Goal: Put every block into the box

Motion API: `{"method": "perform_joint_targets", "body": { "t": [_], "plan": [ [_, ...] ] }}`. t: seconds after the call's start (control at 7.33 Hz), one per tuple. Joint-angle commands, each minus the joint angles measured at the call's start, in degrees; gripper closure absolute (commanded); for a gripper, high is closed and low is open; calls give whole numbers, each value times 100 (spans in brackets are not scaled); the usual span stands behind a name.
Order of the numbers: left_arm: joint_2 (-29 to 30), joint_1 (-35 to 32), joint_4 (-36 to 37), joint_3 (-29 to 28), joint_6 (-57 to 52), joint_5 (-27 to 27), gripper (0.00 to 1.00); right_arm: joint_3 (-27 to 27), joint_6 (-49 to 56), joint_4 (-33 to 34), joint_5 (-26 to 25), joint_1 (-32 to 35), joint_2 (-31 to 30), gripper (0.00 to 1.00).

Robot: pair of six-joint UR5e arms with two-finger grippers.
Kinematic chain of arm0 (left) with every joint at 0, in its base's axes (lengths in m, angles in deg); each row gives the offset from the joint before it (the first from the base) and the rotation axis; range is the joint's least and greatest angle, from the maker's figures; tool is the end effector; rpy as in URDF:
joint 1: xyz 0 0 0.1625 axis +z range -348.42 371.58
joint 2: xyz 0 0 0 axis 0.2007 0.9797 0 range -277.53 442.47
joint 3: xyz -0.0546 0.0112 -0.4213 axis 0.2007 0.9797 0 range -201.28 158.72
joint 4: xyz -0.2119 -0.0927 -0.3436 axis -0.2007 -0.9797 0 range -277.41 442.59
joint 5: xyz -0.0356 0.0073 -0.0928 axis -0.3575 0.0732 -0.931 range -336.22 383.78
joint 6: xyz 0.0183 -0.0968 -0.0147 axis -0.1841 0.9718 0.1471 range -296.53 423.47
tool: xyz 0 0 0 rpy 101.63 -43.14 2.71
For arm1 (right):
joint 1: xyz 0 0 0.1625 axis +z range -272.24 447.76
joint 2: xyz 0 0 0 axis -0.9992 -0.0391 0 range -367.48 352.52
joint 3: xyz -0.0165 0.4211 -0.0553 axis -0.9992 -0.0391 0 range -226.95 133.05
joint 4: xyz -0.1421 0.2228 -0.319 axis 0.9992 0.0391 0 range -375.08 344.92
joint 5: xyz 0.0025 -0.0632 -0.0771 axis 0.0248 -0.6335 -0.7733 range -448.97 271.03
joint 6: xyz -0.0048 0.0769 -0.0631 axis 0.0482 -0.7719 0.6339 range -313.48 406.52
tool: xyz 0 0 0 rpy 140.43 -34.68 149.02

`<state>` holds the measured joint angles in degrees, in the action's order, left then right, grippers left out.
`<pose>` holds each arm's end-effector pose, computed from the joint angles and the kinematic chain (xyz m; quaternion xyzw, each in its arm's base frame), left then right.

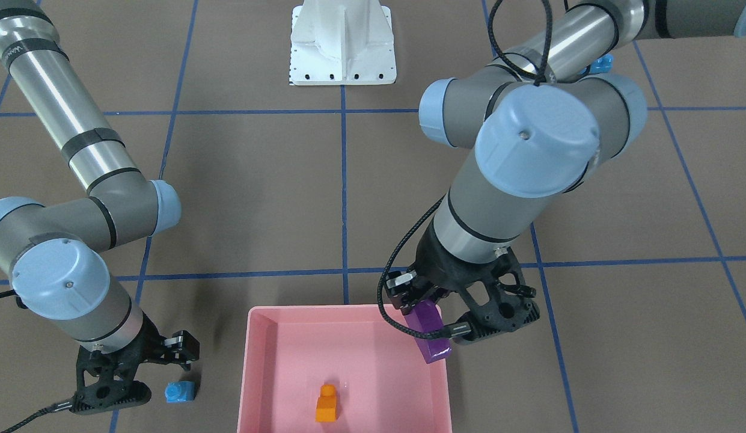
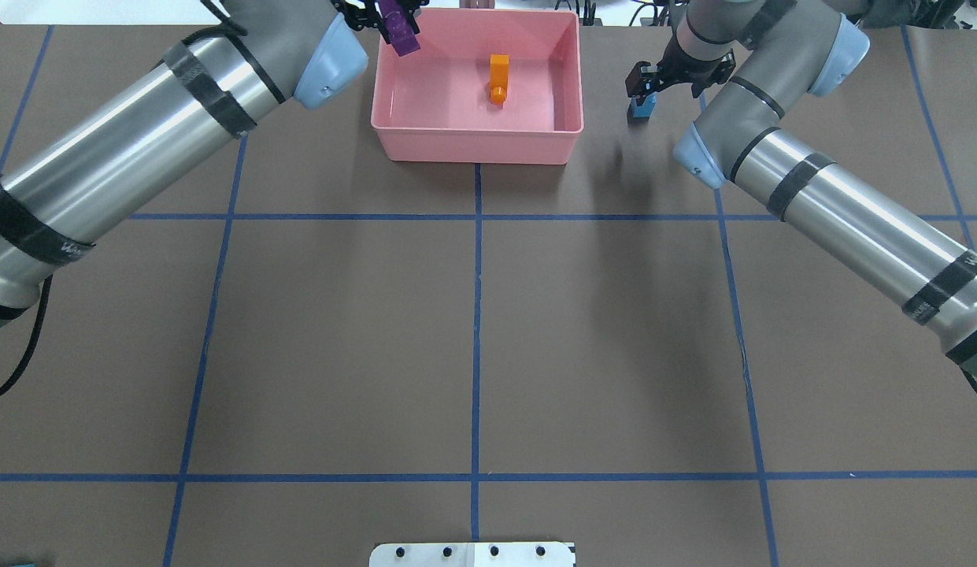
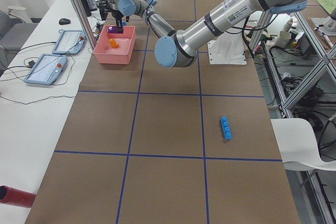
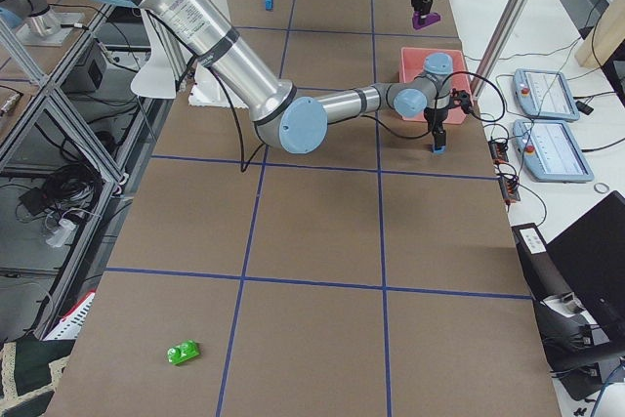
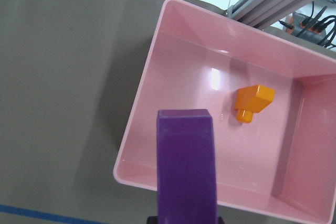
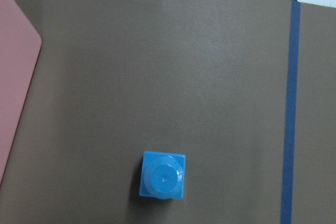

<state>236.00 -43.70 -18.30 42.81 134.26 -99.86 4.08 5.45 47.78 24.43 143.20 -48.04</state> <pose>0.4024 -0.7179 0.0928 0.0279 0.4727 -0.1572 0.8667 -0.4012 -0.7477 0.3792 0.1316 -0.3452 -0.0126 0.9292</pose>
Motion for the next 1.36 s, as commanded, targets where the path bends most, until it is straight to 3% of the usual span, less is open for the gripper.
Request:
{"method": "perform_joint_targets", "body": {
  "t": [0.0, 0.41, 0.68, 0.82, 0.95, 1.09, 1.23],
  "plan": [
    [168, 34, -423, -415, 137, 120, 100, -540, -41, -73, -98, -120, 277, 7],
    [168, 34, -449, -415, 137, 120, 100, -743, -41, -82, -194, -191, 303, 14],
    [168, 34, -484, -433, 128, 129, 100, -1338, -41, -334, -344, -209, 671, 19],
    [168, 43, -484, -433, 128, 120, 100, -1411, -41, -389, -345, -209, 681, 29],
    [159, 43, -493, -442, 128, 129, 100, -1421, -41, -389, -362, -209, 673, 58],
    [159, 69, -528, -485, 128, 129, 100, -1421, -41, -389, -362, -209, 673, 100],
    [168, 96, -659, -634, 137, 355, 100, -1412, -41, -389, -353, -174, 681, 100]
  ]
}}
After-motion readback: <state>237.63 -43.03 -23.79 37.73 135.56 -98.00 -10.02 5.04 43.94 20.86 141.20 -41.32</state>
